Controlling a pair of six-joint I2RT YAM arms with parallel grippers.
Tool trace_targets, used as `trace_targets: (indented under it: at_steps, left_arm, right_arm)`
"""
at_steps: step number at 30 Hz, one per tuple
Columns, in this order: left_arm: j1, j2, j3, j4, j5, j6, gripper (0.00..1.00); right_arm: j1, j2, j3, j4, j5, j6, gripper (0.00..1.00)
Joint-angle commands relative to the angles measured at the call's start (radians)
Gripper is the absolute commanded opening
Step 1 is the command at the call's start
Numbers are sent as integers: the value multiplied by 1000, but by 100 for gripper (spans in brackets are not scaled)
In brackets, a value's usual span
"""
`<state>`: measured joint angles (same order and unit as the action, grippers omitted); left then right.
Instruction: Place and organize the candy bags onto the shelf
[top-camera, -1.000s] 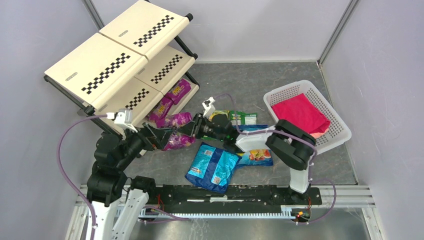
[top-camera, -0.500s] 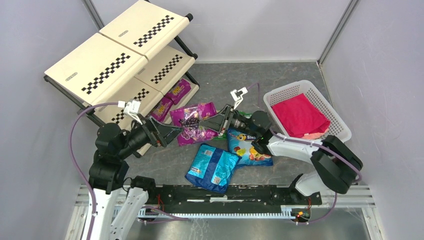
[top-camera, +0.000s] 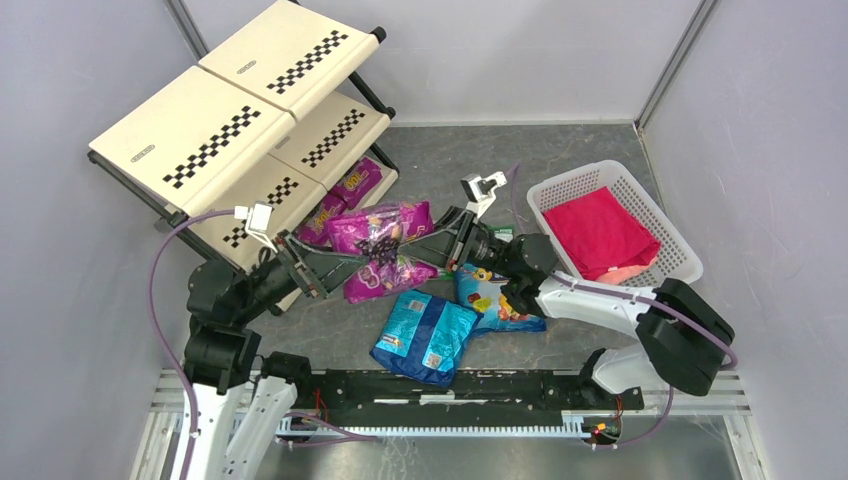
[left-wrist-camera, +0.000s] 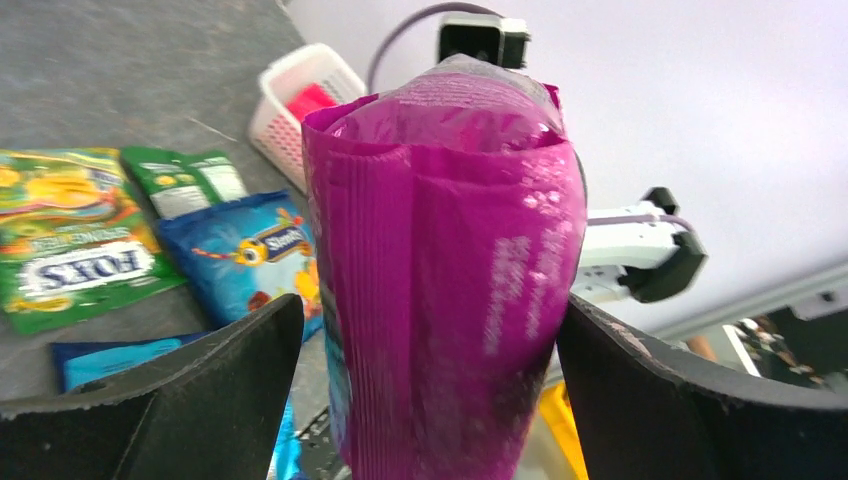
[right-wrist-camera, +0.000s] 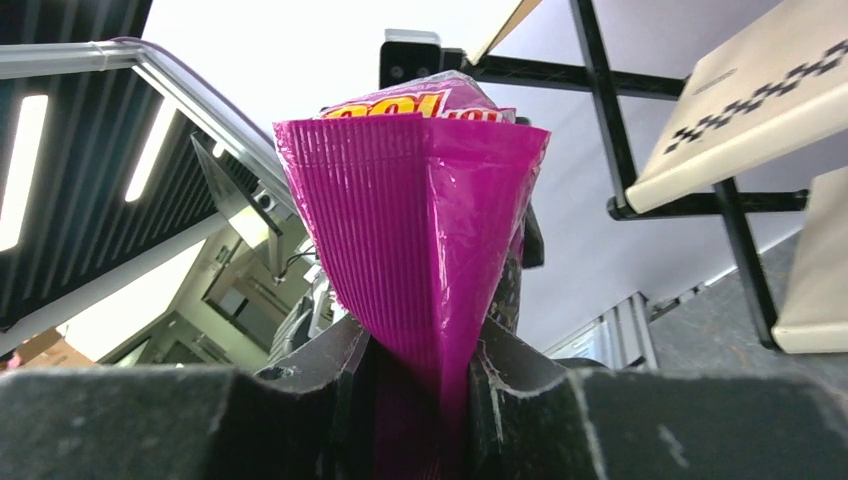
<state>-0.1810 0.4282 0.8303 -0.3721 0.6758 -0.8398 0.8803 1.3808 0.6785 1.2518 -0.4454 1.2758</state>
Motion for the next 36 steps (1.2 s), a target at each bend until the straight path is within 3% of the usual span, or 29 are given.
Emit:
trace_targets:
  at_steps: [1, 4, 8, 11, 13, 16, 23, 27, 31, 36]
  left_arm:
    - [-2, -15, -70, 243, 135, -199, 100]
    - [-2, -24, -66, 243, 143, -199, 100]
    - [-2, -32, -45, 188, 120, -168, 77]
    - [-2, -33, -51, 187, 125, -158, 57]
    - [-2, -20, -57, 185, 154, -138, 42]
    - [-2, -3, -63, 147, 191, -86, 27]
    - [-2, 20, -98, 98, 257, -7, 29]
    - [-2, 39, -119, 72, 290, 32, 29]
    - [-2, 46, -142, 85, 311, 36, 31]
    - [-2, 49, -152, 89, 306, 30, 31]
  right_arm:
    - [68, 23, 129, 170, 58, 33, 25]
    - [94, 40, 146, 154, 103, 19, 26]
    - [103, 55, 140, 149, 110, 18, 32]
    - [99, 41, 93, 142, 75, 5, 46]
    - [92, 23, 67, 94, 4, -61, 63]
    - [78, -17, 67, -146, -120, -244, 80]
    - [0, -132, 130, -768, -251, -713, 97]
    - [-54, -138, 233, -1096, -341, -954, 98]
    - [-78, -121, 250, -1094, -422, -926, 98]
    - [-78, -54, 233, -959, -490, -736, 92]
